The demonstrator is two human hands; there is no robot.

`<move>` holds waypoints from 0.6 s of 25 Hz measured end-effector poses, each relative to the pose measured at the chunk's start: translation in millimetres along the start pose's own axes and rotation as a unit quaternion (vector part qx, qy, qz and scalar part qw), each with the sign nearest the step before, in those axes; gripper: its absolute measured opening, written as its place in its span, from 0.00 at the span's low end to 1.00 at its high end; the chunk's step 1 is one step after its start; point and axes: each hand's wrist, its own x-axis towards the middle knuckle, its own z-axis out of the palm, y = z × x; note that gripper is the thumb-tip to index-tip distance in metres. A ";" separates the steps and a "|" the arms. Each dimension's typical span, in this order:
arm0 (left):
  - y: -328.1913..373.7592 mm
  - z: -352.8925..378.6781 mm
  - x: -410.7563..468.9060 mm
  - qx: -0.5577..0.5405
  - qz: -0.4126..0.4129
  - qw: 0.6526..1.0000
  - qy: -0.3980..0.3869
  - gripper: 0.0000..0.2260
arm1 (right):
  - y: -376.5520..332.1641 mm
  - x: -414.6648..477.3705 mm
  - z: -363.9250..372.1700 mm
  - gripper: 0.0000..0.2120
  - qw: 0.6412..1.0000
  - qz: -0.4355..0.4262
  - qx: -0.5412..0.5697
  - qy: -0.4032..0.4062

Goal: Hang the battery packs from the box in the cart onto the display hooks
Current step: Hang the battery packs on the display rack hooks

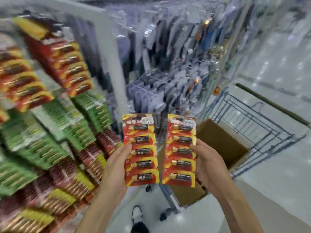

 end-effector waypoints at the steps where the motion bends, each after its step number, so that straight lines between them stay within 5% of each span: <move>1: 4.6 -17.4 -17.1 -0.007 0.016 1.000 0.020 0.11 | 6.9 -4.9 15.5 0.18 1.000 0.008 -0.008 -0.030; 15: 60.1 -248.3 -230.6 -0.128 0.178 0.930 0.296 0.17 | 113.8 -98.8 284.6 0.15 0.943 0.081 -0.100 -0.306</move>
